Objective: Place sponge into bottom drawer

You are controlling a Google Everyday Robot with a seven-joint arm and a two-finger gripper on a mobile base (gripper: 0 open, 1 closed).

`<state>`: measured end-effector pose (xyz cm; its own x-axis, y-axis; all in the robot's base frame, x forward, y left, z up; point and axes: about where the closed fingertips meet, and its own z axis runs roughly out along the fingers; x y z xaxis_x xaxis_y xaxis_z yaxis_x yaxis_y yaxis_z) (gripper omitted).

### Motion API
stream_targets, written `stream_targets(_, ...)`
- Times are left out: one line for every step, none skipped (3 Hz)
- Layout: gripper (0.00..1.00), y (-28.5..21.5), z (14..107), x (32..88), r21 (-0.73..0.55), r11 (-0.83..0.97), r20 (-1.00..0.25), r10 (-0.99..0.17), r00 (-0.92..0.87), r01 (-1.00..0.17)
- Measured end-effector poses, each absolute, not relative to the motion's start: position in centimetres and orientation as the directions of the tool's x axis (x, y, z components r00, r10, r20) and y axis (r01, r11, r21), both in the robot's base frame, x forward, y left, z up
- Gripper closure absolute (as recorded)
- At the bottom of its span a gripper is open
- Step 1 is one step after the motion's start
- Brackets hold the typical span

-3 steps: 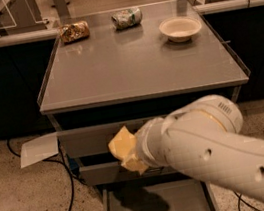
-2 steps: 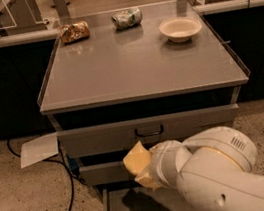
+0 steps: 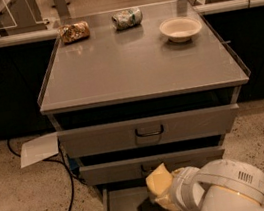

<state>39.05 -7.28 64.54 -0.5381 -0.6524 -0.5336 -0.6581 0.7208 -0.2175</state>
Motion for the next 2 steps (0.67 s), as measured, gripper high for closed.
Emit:
stream_targets(1.00, -7.3, 64.5, 39.1, -0.217, 0.721, -0.534, -0.652, -0.538, -0.658)
stream_targets(1.00, -8.6, 62.1, 39.6, -0.147, 0.750, -0.562, -0.599, -0.570, -0.644)
